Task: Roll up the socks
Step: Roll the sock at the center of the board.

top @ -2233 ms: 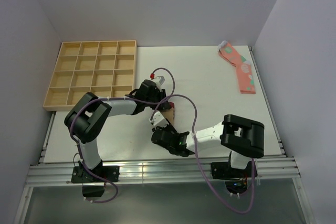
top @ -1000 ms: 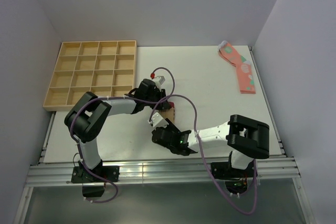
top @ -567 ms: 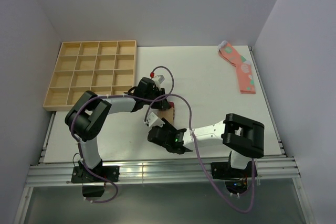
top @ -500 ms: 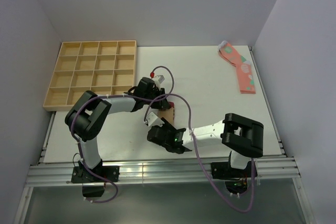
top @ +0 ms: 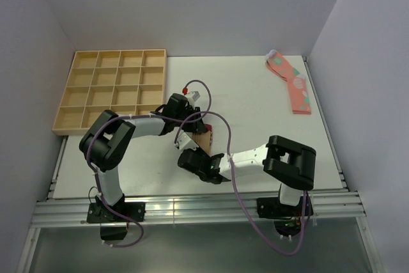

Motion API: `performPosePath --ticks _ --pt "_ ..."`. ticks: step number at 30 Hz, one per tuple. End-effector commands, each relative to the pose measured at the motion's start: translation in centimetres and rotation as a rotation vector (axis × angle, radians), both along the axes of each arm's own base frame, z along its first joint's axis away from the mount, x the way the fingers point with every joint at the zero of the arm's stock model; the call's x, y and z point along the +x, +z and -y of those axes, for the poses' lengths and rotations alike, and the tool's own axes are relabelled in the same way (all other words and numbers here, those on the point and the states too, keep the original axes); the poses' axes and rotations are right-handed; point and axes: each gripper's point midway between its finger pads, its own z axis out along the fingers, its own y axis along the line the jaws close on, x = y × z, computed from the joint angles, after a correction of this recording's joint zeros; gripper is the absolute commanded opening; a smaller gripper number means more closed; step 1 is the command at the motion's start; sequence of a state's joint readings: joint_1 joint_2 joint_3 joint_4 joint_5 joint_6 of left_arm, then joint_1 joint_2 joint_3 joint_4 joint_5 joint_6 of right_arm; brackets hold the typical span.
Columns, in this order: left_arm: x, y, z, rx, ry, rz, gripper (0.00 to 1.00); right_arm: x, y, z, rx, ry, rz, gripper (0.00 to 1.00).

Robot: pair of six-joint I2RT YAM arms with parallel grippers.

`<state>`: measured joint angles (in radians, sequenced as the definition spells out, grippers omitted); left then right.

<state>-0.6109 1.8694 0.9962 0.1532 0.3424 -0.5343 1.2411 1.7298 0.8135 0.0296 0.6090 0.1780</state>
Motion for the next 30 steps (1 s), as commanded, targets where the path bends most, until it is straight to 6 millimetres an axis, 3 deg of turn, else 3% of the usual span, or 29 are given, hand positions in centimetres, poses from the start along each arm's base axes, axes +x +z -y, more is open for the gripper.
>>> performPosePath --ticks 1,6,10,15,20,23,28,30 --pt "-0.9 -2.7 -1.4 0.083 -0.006 -0.059 0.37 0.1 -0.4 -0.1 0.022 -0.005 -0.023 0.35" --pt "-1.4 -2.7 -1.6 0.073 -0.003 -0.058 0.37 -0.5 0.9 -0.9 0.128 0.044 -0.121 0.30" --pt "-2.3 -2.6 -1.8 0.033 0.009 -0.062 0.37 -0.9 3.6 -1.7 0.241 0.083 -0.186 0.30" --pt "-2.9 -2.6 -1.6 -0.002 -0.007 -0.060 0.36 -0.9 3.7 -0.8 0.194 0.070 -0.220 0.31" --pt "-3.3 -2.8 -1.8 0.014 -0.035 -0.054 0.35 -1.7 4.2 -3.2 0.273 0.098 -0.287 0.31" --pt "-3.8 -2.6 -1.9 0.004 -0.048 -0.050 0.35 -1.7 3.2 -4.5 0.268 0.092 -0.326 0.31" --pt "-4.4 -2.8 -2.3 0.001 -0.044 -0.049 0.35 -1.6 1.7 -5.2 0.265 0.066 -0.331 0.40" --pt "-4.5 -2.9 -2.3 0.001 -0.047 -0.051 0.35 -1.3 2.1 -5.0 0.264 0.058 -0.299 0.41"
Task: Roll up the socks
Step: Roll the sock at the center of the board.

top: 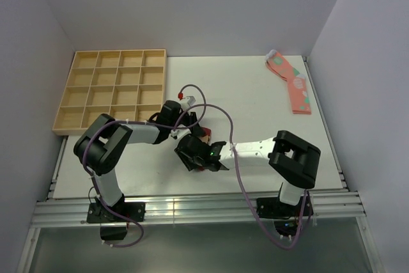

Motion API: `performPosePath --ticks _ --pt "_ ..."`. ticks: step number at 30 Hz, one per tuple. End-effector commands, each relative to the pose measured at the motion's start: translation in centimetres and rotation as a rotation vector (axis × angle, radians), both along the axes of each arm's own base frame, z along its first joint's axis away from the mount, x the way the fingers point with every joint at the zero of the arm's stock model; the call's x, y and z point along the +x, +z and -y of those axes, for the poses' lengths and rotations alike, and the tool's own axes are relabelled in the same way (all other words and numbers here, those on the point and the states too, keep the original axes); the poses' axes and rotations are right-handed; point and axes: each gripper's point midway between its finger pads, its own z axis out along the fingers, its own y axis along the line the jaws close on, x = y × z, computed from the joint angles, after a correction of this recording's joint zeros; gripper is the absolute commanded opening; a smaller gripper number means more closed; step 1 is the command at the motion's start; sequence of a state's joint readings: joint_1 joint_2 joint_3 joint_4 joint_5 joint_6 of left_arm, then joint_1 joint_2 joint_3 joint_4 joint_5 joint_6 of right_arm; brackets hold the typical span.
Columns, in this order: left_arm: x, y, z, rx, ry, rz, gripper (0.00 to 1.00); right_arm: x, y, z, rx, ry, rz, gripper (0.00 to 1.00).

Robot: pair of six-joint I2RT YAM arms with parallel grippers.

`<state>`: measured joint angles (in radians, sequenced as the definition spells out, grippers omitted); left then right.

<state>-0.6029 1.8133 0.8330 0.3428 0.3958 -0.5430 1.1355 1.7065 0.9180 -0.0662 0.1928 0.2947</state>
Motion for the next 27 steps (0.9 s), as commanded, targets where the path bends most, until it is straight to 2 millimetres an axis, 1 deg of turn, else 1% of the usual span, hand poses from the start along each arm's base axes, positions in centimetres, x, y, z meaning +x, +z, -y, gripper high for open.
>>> performPosePath --ticks 1,2,3,5,6,10,11,13,16,17,21,24,27 --pt "-2.6 -2.8 -1.6 0.079 -0.021 -0.089 0.35 0.6 1.7 -0.9 0.046 -0.033 0.051 0.44" --pt "-2.6 -2.8 -1.6 0.078 -0.022 -0.090 0.35 0.6 2.2 -0.7 0.043 -0.035 0.064 0.45" --pt "-2.6 -2.9 -1.6 0.079 -0.024 -0.090 0.35 0.9 3.3 -0.5 0.056 -0.047 0.092 0.47" --pt "-2.6 -3.0 -1.6 0.084 -0.029 -0.089 0.35 1.0 4.2 0.1 0.045 -0.047 0.115 0.50" --pt "-2.5 -3.0 -1.6 0.088 -0.030 -0.089 0.35 1.1 5.2 0.3 0.051 -0.053 0.140 0.50" --pt "-2.3 -2.9 -1.5 0.092 -0.033 -0.084 0.35 1.1 5.6 1.7 -0.020 -0.048 0.177 0.51" --pt "-2.3 -2.9 -1.5 0.093 -0.034 -0.083 0.35 0.9 5.2 2.3 -0.056 -0.042 0.170 0.51" --pt "-2.3 -3.0 -1.5 0.097 -0.035 -0.087 0.35 0.6 4.4 2.7 -0.099 -0.026 0.170 0.51" --pt "-2.1 -3.0 -1.5 0.098 -0.038 -0.083 0.35 -0.2 3.2 3.0 -0.124 0.008 0.155 0.51" --pt "-2.1 -3.0 -1.4 0.098 -0.039 -0.081 0.35 -0.5 3.0 2.7 -0.119 0.022 0.153 0.51" --pt "-2.1 -3.1 -1.4 0.100 -0.041 -0.084 0.36 -1.0 1.9 2.8 -0.165 0.046 0.157 0.51" --pt "-2.1 -3.1 -1.4 0.100 -0.043 -0.084 0.36 -1.4 1.7 2.5 -0.173 0.073 0.160 0.51" --pt "-2.1 -3.2 -1.5 0.103 -0.043 -0.085 0.36 -1.6 1.3 2.7 -0.190 0.084 0.166 0.51"
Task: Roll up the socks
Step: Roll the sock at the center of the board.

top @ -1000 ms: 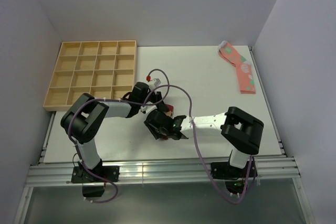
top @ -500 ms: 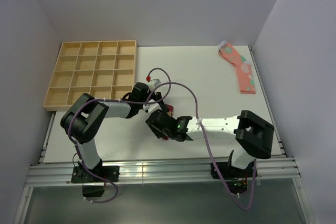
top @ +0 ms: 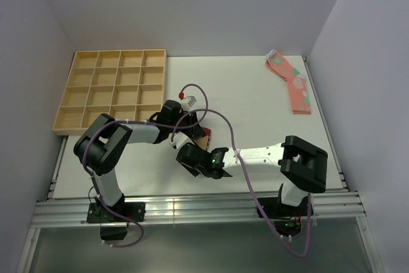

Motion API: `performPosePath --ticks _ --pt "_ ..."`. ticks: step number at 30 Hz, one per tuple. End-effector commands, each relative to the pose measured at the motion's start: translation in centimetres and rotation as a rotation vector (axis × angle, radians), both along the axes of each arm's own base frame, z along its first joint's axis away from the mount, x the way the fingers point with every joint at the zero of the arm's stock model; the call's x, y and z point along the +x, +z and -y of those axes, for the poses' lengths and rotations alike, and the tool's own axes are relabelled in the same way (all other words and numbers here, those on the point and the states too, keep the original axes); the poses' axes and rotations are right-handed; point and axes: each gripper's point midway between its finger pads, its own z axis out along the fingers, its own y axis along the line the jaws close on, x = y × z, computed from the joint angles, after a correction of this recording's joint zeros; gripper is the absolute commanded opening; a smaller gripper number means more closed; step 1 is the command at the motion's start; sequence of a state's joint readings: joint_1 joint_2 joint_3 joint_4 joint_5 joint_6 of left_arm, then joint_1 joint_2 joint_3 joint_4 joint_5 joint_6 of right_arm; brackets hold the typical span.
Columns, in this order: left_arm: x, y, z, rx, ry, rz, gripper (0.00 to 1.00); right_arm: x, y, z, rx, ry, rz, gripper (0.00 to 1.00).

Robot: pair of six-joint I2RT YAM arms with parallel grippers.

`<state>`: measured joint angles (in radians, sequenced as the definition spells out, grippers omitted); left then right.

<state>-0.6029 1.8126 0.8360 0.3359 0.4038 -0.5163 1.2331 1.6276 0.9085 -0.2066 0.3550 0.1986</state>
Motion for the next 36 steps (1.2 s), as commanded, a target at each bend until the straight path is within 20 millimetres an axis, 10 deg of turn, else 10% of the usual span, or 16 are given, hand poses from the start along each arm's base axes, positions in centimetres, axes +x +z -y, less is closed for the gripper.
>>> performPosePath --ticks 1,26,36 --pt "-2.0 -3.2 -1.5 0.096 -0.020 -0.099 0.36 0.1 -0.2 0.4 -0.034 0.012 0.035 0.51" --pt "-1.8 -3.7 -1.4 0.089 -0.023 -0.123 0.36 0.5 -4.1 1.3 -0.182 0.034 0.055 0.42" --pt "-1.8 -4.3 -1.7 0.102 -0.006 -0.140 0.36 -0.2 -2.7 0.0 0.061 0.016 -0.077 0.30"
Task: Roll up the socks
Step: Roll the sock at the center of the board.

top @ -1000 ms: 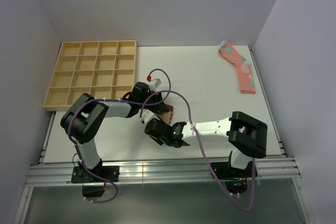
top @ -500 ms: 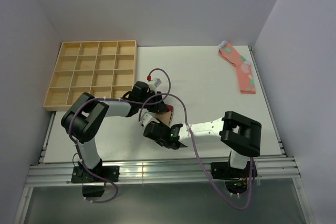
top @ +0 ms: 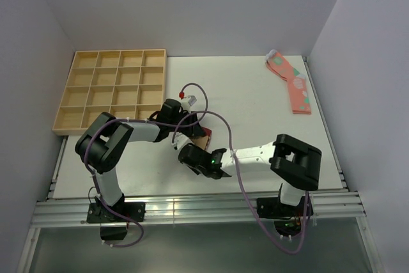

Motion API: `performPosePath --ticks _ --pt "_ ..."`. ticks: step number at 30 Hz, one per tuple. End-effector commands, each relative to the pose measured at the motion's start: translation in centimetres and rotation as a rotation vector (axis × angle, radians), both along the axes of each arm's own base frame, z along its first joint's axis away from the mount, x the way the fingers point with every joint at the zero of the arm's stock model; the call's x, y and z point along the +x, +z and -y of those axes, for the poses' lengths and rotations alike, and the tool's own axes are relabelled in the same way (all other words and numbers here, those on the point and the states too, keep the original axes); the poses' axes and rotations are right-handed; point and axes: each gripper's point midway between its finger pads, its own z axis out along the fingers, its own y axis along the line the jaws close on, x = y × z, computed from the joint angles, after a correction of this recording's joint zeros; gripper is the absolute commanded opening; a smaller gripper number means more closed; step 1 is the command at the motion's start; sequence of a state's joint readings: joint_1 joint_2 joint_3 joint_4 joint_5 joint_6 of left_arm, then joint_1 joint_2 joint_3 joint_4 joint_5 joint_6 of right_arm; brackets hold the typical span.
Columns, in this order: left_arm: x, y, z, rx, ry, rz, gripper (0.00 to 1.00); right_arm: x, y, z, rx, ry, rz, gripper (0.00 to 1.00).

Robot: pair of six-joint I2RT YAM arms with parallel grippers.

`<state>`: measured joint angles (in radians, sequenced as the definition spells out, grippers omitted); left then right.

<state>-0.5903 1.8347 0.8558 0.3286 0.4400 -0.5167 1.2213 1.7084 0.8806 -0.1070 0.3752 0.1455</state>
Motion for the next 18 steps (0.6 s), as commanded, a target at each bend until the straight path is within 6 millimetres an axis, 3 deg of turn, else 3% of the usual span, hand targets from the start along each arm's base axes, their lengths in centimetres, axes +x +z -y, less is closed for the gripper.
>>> performPosePath --ticks 1,8,18 --pt "-2.1 -4.2 -1.9 0.116 0.008 -0.123 0.36 -1.1 0.3 -0.3 0.143 -0.001 -0.118 0.30" --pt "-2.3 -4.3 -2.0 0.104 0.027 -0.131 0.35 -1.0 2.7 0.3 0.322 -0.027 -0.256 0.25" --pt "-2.4 -3.3 -2.8 0.068 0.109 -0.110 0.37 -2.7 2.3 0.7 0.444 0.004 -0.439 0.22"
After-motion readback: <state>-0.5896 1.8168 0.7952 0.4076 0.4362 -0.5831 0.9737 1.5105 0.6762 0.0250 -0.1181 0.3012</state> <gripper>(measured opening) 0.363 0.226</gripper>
